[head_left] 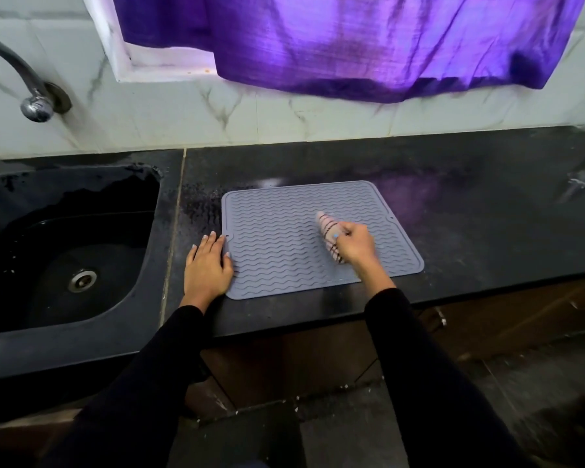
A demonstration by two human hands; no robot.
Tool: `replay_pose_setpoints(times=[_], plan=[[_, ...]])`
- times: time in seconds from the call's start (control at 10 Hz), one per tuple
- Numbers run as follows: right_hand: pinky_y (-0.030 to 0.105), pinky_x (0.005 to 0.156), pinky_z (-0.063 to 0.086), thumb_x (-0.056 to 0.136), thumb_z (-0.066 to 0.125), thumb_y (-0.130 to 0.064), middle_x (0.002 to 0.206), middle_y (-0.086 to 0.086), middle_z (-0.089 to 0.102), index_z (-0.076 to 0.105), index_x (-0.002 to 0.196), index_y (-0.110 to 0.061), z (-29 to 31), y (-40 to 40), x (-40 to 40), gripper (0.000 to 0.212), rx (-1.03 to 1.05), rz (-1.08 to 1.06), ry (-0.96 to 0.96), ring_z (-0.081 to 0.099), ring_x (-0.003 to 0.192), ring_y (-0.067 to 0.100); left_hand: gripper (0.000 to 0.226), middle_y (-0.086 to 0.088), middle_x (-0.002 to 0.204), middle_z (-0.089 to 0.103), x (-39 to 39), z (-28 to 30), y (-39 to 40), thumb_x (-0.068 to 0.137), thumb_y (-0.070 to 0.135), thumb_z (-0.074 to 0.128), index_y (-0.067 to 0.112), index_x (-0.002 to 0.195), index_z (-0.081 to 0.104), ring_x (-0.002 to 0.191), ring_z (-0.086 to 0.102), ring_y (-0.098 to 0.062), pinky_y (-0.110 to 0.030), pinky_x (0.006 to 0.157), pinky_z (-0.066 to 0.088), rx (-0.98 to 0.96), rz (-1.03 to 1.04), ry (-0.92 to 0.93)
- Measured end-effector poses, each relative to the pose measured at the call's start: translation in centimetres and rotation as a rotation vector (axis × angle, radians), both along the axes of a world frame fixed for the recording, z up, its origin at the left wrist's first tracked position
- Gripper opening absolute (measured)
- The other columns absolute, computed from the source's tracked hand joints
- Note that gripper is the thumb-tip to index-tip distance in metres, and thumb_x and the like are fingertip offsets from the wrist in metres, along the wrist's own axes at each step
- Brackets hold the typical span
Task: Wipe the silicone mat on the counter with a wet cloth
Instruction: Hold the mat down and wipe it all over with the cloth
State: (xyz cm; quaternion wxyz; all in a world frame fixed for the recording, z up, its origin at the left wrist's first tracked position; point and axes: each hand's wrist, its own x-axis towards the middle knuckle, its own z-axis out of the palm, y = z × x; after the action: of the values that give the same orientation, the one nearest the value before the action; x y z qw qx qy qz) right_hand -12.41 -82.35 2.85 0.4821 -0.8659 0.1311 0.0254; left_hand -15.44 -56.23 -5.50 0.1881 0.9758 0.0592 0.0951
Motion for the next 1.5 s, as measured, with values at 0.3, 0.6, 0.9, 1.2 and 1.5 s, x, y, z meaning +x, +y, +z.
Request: replay_pose_setpoints(times=[0.3,0.6,0.9,1.2,1.5], plan=[[0.042,0.118,0.016,0.095,0.039,-0.003,0.153,0.026,0.016,0.012,0.148,-0.002,-4.8,1.4,-3.6,0.059,-0.852,0.194,-0.049,0.017,0.143,0.038,0.063,-0.011,0.150,0.032,0.1,-0.2,0.0,0.085,0.036,0.022,0.009,0.140,0.037,0.141,0.023,-0.024,-0.042,0.116,0.013,0.003,0.005,-0.016],[0.032,0.093,0.046,0.087,0.056,-0.004,0.114,0.002,0.065,0.051,0.134,-0.016,-3.6,-3.0,-1.9,0.049,-0.266,0.087,-0.081,0.061,0.104,0.019,0.052,-0.011,0.150,0.031,0.2,-0.2,0.1,0.093,0.030,0.030,0.009,0.140,0.037,0.142,0.023,-0.024,-0.042,0.117,0.013,-0.006,0.009,-0.004],[0.037,0.092,0.045,0.093,0.048,-0.010,0.123,0.017,0.060,0.046,0.137,-0.013,-0.1,-4.0,-1.7,0.044,-0.359,-0.090,-0.166,0.055,0.113,0.034,0.047,-0.011,0.151,0.030,0.1,-0.1,0.0,0.095,0.024,0.038,0.009,0.140,0.036,0.142,0.022,-0.024,-0.042,0.117,0.013,-0.013,-0.002,-0.008],[0.039,0.118,0.014,0.095,0.041,-0.003,0.155,0.020,0.017,0.016,0.149,-0.008,-6.4,-2.0,-2.9,0.060,-0.800,0.111,-0.127,0.016,0.144,0.032,0.048,-0.011,0.151,0.030,0.5,-0.6,-0.1,0.095,0.024,0.038,0.009,0.140,0.035,0.142,0.021,-0.023,-0.042,0.117,0.012,0.012,0.016,-0.026],[0.031,0.079,0.049,0.088,0.062,-0.033,0.093,0.012,0.072,0.071,0.098,-0.014,-0.4,-5.2,-1.5,0.024,-0.089,-0.063,-0.027,0.066,0.087,0.025,0.048,-0.011,0.151,0.028,0.0,0.0,-0.4,0.096,0.024,0.036,0.009,0.141,0.034,0.142,0.020,-0.024,-0.041,0.117,0.011,0.020,0.013,0.000]])
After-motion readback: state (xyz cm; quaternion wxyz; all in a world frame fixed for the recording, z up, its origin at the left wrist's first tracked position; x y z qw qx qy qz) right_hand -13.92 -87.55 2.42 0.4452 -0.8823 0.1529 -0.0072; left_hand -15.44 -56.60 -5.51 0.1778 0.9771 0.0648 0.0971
